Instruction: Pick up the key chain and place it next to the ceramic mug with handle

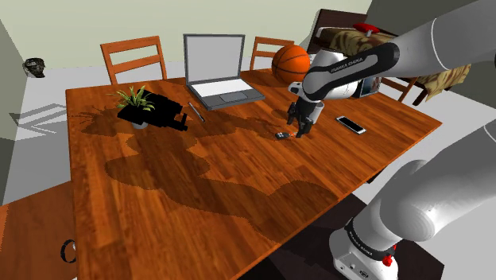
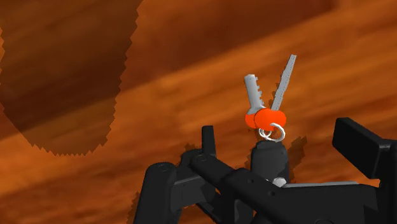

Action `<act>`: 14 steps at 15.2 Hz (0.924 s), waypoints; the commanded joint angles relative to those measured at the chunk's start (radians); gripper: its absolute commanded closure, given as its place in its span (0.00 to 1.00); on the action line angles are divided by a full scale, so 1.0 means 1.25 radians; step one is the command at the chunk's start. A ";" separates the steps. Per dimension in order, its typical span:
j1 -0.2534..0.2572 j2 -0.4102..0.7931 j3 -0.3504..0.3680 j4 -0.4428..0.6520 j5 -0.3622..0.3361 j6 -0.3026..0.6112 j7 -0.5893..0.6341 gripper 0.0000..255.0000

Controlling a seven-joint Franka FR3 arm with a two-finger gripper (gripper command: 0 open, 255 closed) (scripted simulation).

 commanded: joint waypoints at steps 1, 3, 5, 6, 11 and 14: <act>0.000 0.000 0.000 0.000 0.000 0.000 0.000 0.00; -0.003 -0.021 0.003 0.011 -0.009 -0.030 0.007 0.00; -0.008 -0.058 0.008 0.035 -0.022 -0.091 0.017 0.00; -0.010 -0.071 0.011 0.046 -0.026 -0.115 0.020 0.00; -0.010 -0.071 0.011 0.046 -0.026 -0.115 0.020 0.00; -0.010 -0.071 0.011 0.046 -0.026 -0.115 0.020 0.00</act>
